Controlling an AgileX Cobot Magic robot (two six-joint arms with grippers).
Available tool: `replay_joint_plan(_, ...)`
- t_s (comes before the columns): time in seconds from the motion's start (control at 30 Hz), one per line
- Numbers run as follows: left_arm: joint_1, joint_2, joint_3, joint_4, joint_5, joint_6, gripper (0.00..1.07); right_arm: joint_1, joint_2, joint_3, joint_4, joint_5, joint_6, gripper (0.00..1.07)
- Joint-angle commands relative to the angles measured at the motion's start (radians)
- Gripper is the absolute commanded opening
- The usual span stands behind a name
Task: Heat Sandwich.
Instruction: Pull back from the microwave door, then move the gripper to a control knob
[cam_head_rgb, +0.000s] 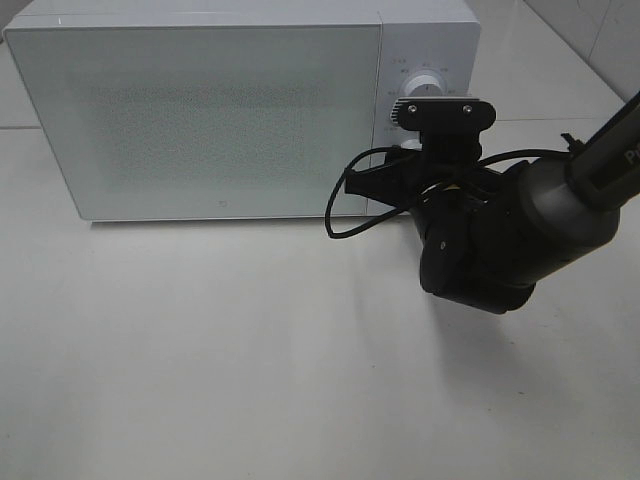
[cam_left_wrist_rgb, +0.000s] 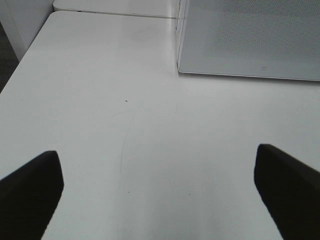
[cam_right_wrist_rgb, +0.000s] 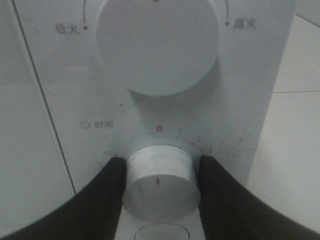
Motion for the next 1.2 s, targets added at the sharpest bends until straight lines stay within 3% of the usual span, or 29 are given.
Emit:
replay_joint_plan(0.03, 0.001, -0.025, 0.003, -0.004, -0.012, 0.000, 0.98, -0.009, -0.016, -0.005, -0.018, -0.029, 0.011, 0.16)
replay_joint_plan(0.8, 0.001, -0.025, 0.003, -0.004, -0.012, 0.000, 0.98, -0.009, -0.016, -0.005, -0.035, -0.058, 0.062, 0.16)
replay_joint_plan(0.97, 0.001, -0.025, 0.003, -0.004, -0.012, 0.000, 0.98, -0.009, -0.016, -0.005, -0.043, -0.065, 0.149, 0.16)
replay_joint_plan(1.2, 0.001, -0.025, 0.003, -0.004, -0.012, 0.000, 0.98, -0.009, -0.016, -0.005, -0.094, -0.130, 0.470, 0.16)
